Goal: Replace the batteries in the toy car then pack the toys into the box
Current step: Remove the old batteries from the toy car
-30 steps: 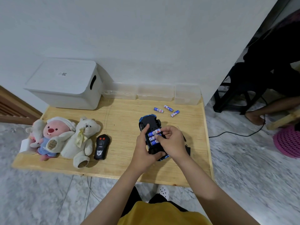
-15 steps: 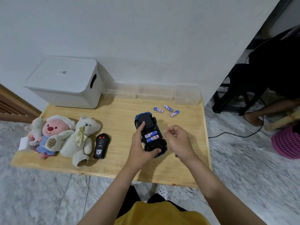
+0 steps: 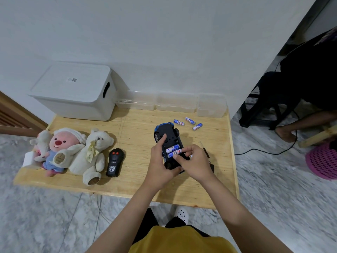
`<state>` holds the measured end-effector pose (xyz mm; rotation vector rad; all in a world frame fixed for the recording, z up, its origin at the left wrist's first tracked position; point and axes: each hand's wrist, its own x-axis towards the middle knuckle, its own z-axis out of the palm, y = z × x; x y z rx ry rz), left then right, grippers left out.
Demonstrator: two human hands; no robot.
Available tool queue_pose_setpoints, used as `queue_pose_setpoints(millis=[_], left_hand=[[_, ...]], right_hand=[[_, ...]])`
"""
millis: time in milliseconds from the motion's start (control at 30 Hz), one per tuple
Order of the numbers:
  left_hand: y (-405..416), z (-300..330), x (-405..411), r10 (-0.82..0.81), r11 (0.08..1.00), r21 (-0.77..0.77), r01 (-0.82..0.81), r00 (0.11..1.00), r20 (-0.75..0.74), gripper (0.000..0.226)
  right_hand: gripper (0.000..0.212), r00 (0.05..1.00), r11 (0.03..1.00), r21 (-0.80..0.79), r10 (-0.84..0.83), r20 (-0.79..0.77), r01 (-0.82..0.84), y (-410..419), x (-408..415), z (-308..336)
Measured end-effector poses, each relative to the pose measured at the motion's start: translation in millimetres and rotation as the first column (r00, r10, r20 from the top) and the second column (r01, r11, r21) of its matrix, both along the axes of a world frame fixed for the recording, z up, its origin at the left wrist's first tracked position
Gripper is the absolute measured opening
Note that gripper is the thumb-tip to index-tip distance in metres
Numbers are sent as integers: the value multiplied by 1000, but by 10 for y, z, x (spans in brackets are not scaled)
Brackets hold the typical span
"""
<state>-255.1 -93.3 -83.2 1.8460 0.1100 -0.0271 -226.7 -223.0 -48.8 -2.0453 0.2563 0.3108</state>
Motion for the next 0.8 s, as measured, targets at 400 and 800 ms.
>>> queue_pose_setpoints(millis=[400,800], left_hand=[[-29,28,-20,-40,999,21,40,999,8,109],[205,181,89,-134,990,33,138,986,-96,101]], right_hand=[[16,970,896,383,-244,0,225,70,31,142],[29,910,621,688,-105,-402,375,-198,234,339]])
